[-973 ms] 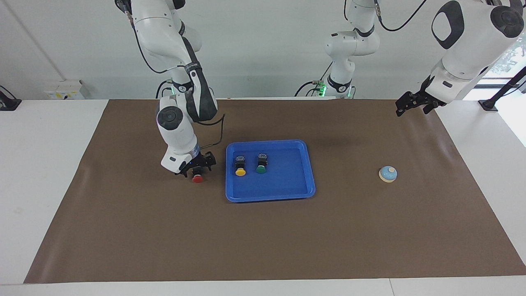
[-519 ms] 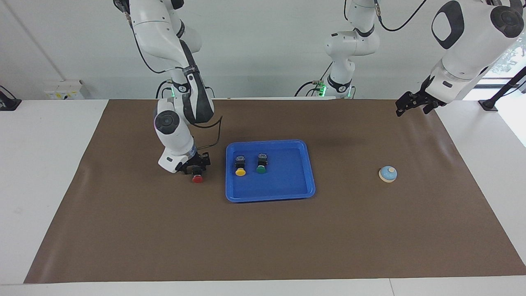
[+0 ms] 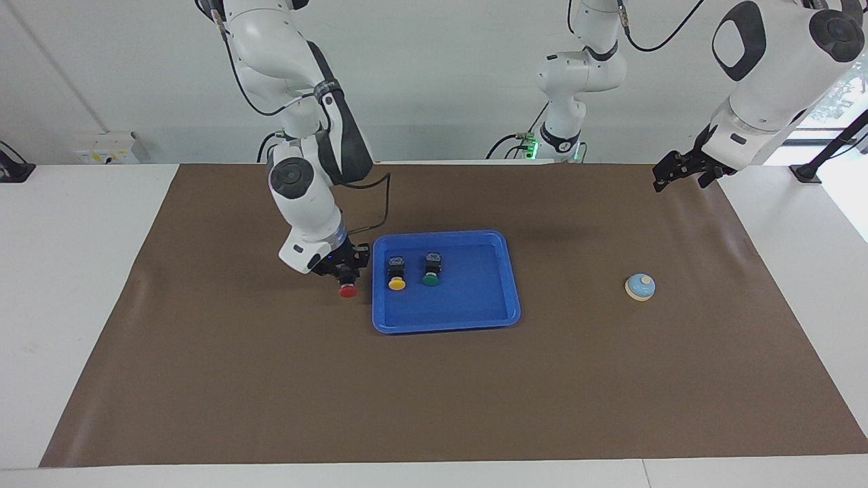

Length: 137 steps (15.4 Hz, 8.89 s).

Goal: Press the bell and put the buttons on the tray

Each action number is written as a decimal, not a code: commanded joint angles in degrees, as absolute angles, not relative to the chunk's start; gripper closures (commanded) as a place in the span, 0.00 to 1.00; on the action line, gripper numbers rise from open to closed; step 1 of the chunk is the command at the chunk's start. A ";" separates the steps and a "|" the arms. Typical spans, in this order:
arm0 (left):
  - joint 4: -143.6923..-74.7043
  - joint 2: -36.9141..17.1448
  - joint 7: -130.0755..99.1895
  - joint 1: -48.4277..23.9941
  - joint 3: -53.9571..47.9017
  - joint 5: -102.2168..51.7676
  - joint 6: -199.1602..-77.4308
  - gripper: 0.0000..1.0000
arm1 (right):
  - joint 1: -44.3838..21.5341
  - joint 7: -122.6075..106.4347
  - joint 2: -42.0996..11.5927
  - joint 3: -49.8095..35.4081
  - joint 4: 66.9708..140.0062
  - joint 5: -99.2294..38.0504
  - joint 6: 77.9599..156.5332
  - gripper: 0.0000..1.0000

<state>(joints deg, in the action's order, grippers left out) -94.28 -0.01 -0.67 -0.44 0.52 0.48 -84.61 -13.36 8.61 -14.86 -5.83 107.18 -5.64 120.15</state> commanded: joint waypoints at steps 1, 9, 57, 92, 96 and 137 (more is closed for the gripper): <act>-95.27 1.14 -1.05 -0.44 0.44 0.97 -85.08 0.00 | -19.58 18.25 -17.75 -5.89 99.24 -5.72 116.54 1.00; -95.27 1.14 -1.05 -0.44 0.53 0.97 -85.08 0.00 | -34.26 38.47 -28.11 -5.71 87.82 -4.48 117.42 1.00; -95.27 1.14 -1.05 -0.35 0.53 0.97 -85.08 0.00 | -4.75 -1.84 3.86 -5.10 101.77 0.25 95.90 0.00; -95.27 1.14 -1.05 -0.44 0.44 0.88 -85.08 0.00 | 3.34 -1.76 4.31 -5.10 100.81 0.35 91.23 0.00; -95.27 1.14 -1.05 -0.35 0.53 0.88 -85.08 0.00 | 3.34 -1.76 4.31 -5.10 100.81 0.35 91.23 0.00; -108.98 -15.55 -2.72 1.50 0.44 0.79 -119.44 1.00 | 3.34 -1.76 4.31 -5.10 100.81 0.35 91.23 0.00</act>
